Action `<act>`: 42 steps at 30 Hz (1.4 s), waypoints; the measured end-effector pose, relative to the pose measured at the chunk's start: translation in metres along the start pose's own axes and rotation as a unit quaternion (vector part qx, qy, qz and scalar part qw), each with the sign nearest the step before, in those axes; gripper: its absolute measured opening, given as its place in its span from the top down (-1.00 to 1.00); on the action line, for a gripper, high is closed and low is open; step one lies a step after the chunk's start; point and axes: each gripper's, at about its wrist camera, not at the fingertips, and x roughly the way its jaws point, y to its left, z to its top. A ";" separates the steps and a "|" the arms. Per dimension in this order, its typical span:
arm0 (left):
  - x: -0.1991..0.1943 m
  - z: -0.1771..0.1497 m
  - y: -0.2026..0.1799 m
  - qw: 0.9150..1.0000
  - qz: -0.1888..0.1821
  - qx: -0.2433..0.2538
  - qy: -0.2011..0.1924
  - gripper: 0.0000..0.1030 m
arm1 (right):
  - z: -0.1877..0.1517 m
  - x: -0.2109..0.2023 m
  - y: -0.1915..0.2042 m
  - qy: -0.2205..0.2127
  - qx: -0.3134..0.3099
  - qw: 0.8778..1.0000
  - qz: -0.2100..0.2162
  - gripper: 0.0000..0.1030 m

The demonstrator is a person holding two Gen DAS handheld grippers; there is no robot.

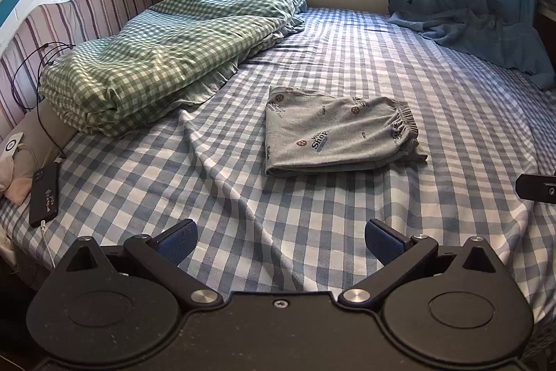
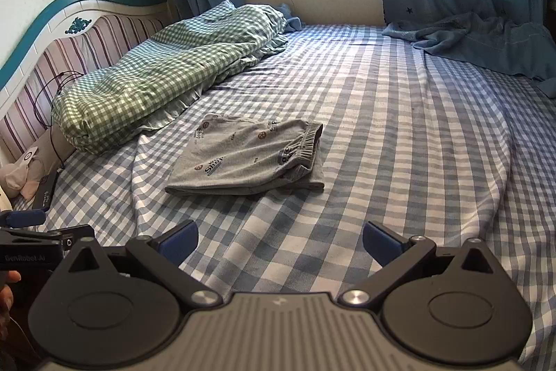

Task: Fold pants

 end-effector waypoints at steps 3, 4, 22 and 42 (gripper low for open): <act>0.005 -0.001 0.000 1.000 -0.004 0.012 0.008 -0.99 | -0.001 0.005 -0.001 0.015 0.013 1.000 -0.008 -1.00; 0.007 -0.001 0.000 1.000 -0.005 0.013 0.010 -0.99 | -0.002 0.007 0.000 0.020 0.016 1.000 -0.010 -1.00; 0.015 -0.004 0.013 0.999 -0.007 -0.013 0.030 -0.99 | -0.003 0.016 0.007 0.037 0.016 0.999 -0.017 -1.00; 0.013 -0.004 0.017 1.000 -0.017 0.002 0.024 -0.99 | -0.006 0.014 0.009 0.040 0.017 0.999 -0.015 -1.00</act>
